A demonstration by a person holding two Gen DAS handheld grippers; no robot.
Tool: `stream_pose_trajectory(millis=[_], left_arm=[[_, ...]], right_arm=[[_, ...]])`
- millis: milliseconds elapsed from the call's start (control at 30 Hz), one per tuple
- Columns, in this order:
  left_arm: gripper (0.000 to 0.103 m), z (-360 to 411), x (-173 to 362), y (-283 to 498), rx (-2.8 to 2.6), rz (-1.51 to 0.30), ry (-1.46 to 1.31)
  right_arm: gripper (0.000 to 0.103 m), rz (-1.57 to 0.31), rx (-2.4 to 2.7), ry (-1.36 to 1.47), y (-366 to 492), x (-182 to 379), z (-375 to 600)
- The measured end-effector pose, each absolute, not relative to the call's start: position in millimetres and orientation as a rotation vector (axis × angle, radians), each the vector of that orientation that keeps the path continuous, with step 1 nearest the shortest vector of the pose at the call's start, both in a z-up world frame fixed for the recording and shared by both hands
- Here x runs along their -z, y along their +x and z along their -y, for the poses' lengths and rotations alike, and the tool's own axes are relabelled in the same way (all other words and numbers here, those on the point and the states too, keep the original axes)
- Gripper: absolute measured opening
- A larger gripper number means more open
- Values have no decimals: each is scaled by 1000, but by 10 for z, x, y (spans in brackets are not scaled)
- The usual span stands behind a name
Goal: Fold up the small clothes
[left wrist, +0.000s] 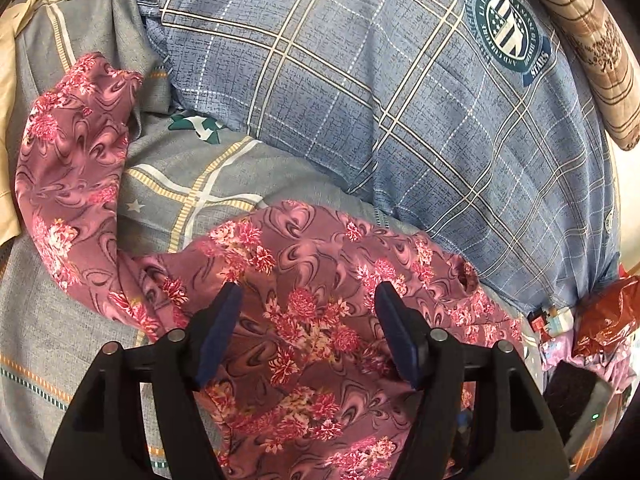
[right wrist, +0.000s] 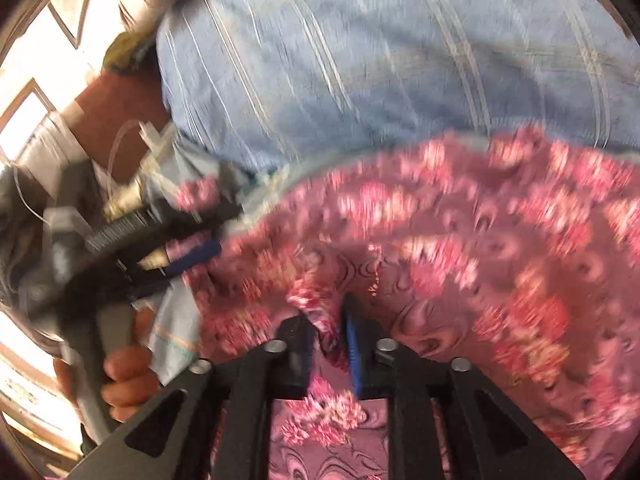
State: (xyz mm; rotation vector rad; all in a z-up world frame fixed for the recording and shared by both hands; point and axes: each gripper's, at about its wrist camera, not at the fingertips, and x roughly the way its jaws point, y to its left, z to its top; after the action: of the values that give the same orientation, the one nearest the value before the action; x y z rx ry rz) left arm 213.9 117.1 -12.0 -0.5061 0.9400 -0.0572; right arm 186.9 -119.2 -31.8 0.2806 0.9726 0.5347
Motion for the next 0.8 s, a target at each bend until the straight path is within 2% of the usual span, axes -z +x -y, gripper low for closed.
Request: stream_pose_trajectory(millis=[100,167,233,500,667,700,733,767,800], left_arm=[[70,-1113,130,2151,88,-961,-496],[75,-1033,143,2147,141,-989,-493],[79,-893,145,2124,214,-1022,-472],[82,-268,215,1911,403,-1180,-369],[82,72,386,1842,395,-1270,-312],[82,107,415,1850,369,-1273,-305],[81,127,408,1855,335,-1254,-300],[73,134,375,1854,314,-1232,-298],[59,126,315,1848,298,-1208,-297]], right_arm=[[28,-983,-550,296,1741,303,1302],[46,-947,-569,333,1545,184,1509],[56,-901,-540,380,1283,61,1891],[56,-818,-183,701,691,199,3583],[56,-789,-133,833,811,369,3982],[52,-778,-143,880,883,417,4030],[37,-774,-150,925,954,479,4071],[5,-768,-151,963,1024,511,4101],[5,-768,-156,989,1063,525,4181]])
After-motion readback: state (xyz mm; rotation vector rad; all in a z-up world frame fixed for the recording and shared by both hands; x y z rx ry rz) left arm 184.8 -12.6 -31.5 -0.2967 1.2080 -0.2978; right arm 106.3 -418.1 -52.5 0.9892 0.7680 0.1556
